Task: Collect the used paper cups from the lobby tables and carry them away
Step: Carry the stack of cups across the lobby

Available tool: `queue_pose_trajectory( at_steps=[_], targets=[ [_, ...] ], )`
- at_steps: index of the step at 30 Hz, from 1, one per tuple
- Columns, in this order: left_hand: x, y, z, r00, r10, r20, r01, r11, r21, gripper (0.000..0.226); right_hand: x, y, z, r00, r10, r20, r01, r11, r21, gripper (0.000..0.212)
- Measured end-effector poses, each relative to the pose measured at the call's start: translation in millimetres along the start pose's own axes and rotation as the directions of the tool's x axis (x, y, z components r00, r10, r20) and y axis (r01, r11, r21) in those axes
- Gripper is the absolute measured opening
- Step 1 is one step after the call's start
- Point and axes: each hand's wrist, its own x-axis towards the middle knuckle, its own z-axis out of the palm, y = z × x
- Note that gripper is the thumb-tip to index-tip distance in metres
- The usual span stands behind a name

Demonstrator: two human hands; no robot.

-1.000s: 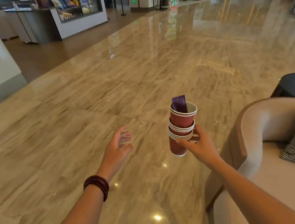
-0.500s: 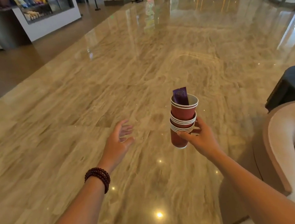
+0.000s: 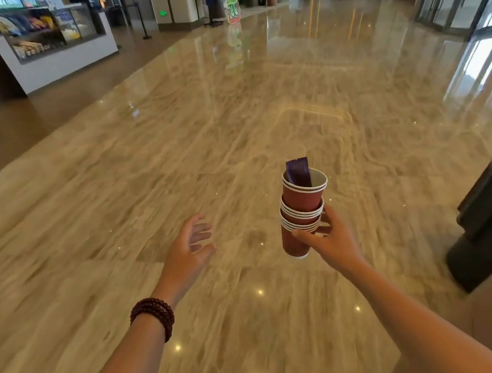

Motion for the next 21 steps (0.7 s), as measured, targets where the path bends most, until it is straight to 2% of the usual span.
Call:
queue_pose_trajectory(
  at_steps=[10, 21],
  targets=[
    [182.8, 19.3, 27.1, 1.000, 0.016, 0.025, -0.015, 1.000, -0.021, 0.049, 169.9, -4.8, -6.4, 0.999, 0.005, -0.040, -0.006, 1.000, -0.015, 0.067],
    [407.2, 5.4, 42.8, 0.987, 0.046, 0.153, -0.044, 0.999, -0.014, 0.047, 366.3, 8.8, 14.3, 0.991, 0.028, -0.130, -0.033, 0.999, -0.032, 0.070]
  ],
)
